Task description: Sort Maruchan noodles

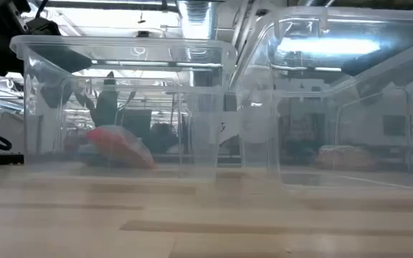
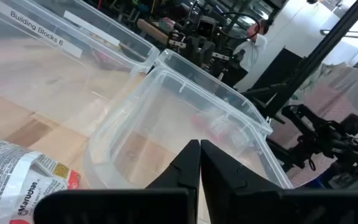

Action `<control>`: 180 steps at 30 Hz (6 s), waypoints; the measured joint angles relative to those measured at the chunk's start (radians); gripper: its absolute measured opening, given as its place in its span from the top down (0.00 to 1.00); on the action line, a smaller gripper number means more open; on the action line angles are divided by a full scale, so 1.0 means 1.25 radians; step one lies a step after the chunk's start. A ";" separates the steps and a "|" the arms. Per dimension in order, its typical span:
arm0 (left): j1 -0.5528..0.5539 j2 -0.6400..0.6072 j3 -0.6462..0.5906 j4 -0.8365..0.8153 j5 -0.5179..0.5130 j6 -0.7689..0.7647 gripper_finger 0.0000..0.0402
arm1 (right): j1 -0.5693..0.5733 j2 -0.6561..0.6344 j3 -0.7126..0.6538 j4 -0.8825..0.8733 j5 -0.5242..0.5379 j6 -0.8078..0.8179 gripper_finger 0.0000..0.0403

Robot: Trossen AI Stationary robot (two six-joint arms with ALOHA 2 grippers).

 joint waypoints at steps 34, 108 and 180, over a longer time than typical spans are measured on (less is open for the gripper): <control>0.000 0.000 0.000 0.000 0.000 0.000 1.00 | 0.000 0.000 0.000 0.000 0.000 0.000 0.88; 0.000 0.000 0.000 0.000 0.000 0.000 1.00 | -0.525 0.549 0.533 -0.521 0.071 0.382 0.94; 0.000 0.000 0.000 0.000 0.000 0.000 1.00 | -0.313 1.252 1.109 -0.393 0.065 0.237 0.97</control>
